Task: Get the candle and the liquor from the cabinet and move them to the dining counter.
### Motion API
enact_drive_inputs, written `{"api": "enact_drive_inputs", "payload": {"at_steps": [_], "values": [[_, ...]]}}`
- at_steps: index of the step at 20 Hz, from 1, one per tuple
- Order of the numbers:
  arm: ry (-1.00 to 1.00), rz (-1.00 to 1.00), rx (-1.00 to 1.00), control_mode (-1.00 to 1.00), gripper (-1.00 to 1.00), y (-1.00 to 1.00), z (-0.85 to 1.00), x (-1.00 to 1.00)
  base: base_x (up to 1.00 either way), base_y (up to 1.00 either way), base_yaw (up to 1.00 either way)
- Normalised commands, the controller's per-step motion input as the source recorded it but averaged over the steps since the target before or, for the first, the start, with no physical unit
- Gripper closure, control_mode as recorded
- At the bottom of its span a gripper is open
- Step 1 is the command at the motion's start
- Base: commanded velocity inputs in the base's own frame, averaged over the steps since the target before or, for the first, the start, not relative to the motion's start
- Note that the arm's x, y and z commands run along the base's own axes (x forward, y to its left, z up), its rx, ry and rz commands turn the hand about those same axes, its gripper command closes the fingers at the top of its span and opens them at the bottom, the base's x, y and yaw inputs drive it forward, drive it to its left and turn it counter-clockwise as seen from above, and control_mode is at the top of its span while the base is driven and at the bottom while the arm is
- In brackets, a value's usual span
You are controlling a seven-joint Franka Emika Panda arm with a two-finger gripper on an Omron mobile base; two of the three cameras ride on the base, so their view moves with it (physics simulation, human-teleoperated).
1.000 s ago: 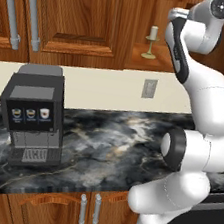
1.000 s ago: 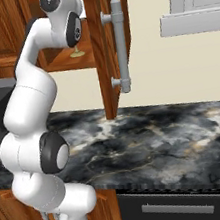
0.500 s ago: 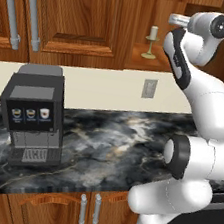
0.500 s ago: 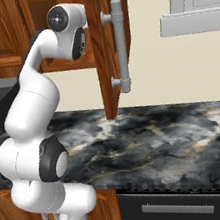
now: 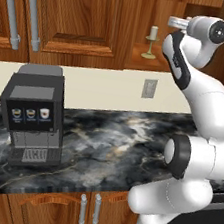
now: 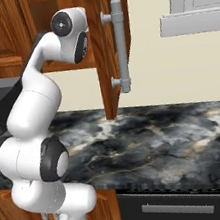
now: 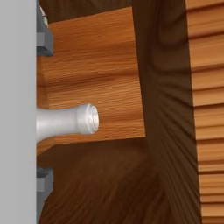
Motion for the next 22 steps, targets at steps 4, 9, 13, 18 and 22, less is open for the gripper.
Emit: {"api": "enact_drive_inputs", "payload": {"at_steps": [4, 9, 13, 18, 22], "values": [[0.00, 0.00, 0.00, -1.00, -1.00, 0.00, 0.00, 0.12, 0.00, 0.00, 0.00], [0.00, 0.00, 0.00, -1.00, -1.00, 0.00, 0.00, 0.11, 0.00, 0.00, 0.00], [0.00, 0.00, 0.00, -1.00, -1.00, 0.00, 0.00, 0.09, 0.00, 0.00, 0.00], [0.00, 0.00, 0.00, -1.00, -1.00, 0.00, 0.00, 0.07, 0.00, 0.00, 0.00], [0.00, 0.00, 0.00, -1.00, -1.00, 0.00, 0.00, 0.09, 0.00, 0.00, 0.00]]}}
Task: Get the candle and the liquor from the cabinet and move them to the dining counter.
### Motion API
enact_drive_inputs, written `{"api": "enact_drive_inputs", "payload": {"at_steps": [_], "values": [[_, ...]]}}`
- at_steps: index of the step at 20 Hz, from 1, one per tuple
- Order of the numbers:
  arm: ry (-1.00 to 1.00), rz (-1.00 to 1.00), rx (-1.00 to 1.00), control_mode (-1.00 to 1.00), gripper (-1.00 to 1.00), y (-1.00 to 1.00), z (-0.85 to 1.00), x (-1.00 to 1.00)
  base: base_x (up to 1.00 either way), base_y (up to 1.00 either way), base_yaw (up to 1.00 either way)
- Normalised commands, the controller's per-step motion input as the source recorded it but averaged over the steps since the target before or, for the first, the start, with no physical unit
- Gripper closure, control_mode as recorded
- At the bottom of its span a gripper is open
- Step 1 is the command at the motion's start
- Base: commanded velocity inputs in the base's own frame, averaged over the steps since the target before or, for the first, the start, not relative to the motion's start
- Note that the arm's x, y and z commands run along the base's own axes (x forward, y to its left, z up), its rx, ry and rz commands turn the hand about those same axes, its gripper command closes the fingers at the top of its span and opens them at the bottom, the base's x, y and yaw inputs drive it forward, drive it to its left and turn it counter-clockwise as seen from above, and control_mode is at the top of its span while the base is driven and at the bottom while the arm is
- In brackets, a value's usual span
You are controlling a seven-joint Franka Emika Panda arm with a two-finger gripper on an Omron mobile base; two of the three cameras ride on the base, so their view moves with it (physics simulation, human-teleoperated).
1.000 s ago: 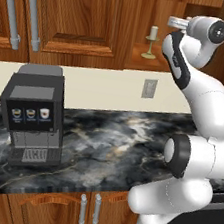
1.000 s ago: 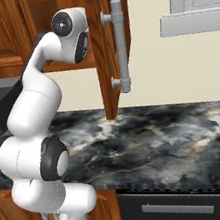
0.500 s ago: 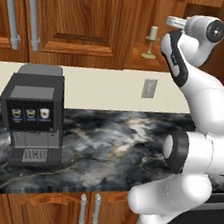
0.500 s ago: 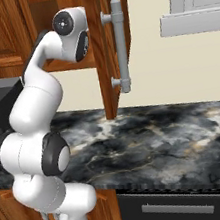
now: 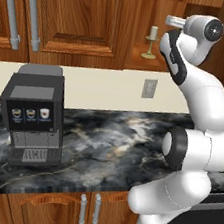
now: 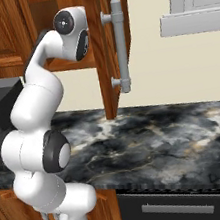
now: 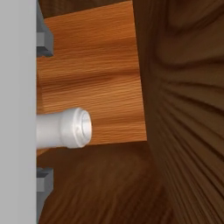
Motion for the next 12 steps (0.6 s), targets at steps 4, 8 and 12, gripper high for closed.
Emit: {"api": "enact_drive_inputs", "payload": {"at_steps": [4, 8, 12], "values": [[0.00, 0.01, 0.00, -1.00, -1.00, 0.00, 0.00, 0.04, 0.00, 0.00, 0.00], [0.00, 0.00, 0.00, -1.00, -1.00, 0.00, 0.00, 0.04, 0.00, 0.00, 0.00], [0.00, 0.00, 0.00, -1.00, -1.00, 0.00, 0.00, 0.03, 0.00, 0.00, 0.00]]}}
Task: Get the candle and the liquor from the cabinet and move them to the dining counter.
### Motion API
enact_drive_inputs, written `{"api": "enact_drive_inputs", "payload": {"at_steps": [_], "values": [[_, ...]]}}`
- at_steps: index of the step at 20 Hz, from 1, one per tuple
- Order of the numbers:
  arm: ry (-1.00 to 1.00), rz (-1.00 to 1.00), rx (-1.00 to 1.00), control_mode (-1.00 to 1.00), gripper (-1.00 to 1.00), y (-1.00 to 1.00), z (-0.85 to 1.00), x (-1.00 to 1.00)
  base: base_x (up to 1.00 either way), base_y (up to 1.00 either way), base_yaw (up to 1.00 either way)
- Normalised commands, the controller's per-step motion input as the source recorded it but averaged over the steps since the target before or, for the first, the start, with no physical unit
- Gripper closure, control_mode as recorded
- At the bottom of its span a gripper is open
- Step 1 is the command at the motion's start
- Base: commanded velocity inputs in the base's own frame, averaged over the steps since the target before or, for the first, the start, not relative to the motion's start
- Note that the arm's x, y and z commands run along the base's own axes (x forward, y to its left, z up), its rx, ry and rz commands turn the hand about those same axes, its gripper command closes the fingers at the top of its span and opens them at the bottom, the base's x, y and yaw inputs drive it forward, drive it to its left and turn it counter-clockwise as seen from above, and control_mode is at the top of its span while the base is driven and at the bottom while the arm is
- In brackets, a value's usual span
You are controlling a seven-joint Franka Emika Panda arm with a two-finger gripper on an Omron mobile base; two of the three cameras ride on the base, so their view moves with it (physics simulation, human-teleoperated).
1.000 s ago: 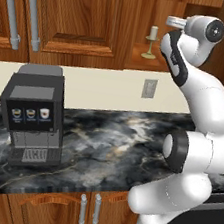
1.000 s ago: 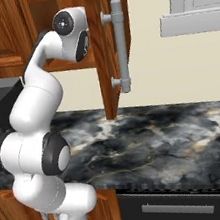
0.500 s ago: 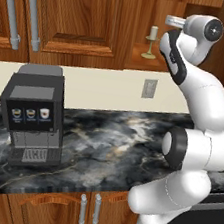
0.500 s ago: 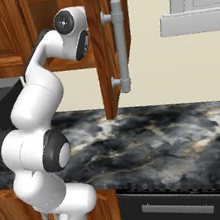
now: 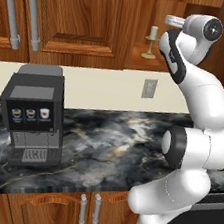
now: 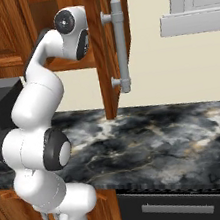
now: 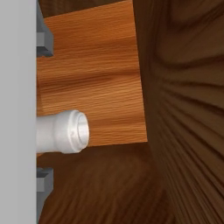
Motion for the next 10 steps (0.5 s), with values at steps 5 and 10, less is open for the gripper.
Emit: {"api": "enact_drive_inputs", "payload": {"at_steps": [5, 10], "values": [[0.00, 0.00, 0.00, -1.00, -1.00, 0.00, 0.00, 0.00, 0.00, 0.00, 0.00], [0.00, 0.00, 0.00, -1.00, -1.00, 0.00, 0.00, 0.00, 0.00, 0.00, 0.00]]}}
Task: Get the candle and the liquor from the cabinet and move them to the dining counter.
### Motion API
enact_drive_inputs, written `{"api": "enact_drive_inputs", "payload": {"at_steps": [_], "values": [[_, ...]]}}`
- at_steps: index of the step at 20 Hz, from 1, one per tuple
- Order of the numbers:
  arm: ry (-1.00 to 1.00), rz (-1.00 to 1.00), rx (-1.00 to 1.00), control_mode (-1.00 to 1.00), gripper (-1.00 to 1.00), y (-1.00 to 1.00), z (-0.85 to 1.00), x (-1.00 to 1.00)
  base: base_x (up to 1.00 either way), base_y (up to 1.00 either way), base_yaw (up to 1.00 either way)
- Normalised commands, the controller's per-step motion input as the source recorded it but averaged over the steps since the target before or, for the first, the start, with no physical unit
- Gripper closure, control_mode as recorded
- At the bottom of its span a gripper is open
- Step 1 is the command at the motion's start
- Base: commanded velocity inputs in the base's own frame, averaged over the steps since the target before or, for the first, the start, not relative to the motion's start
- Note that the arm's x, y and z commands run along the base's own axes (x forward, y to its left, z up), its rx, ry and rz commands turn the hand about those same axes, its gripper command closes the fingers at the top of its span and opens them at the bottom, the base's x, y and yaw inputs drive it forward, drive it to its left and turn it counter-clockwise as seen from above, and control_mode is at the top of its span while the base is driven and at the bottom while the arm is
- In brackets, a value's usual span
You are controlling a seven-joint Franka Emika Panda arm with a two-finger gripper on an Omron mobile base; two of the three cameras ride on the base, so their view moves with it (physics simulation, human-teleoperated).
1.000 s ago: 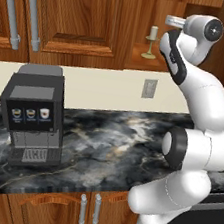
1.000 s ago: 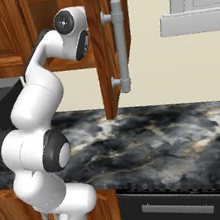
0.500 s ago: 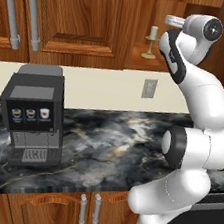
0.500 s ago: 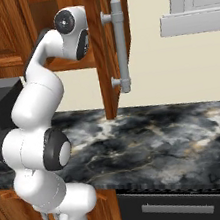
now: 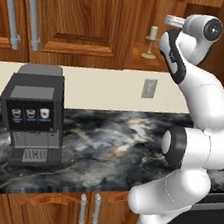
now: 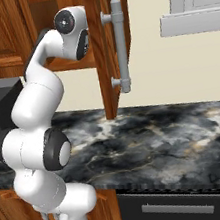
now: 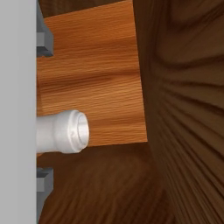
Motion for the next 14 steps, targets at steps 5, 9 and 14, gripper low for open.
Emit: {"api": "enact_drive_inputs", "payload": {"at_steps": [5, 9, 14], "values": [[0.00, 0.00, 0.00, -1.00, 1.00, 0.00, 0.00, 0.00, 0.00, 0.00, 0.00], [0.00, 0.00, 0.00, -1.00, 1.00, 0.00, 0.00, 0.00, 0.00, 0.00, 0.00], [0.00, 0.00, 0.00, -1.00, 1.00, 0.00, 0.00, 0.00, 0.00, 0.00, 0.00]]}}
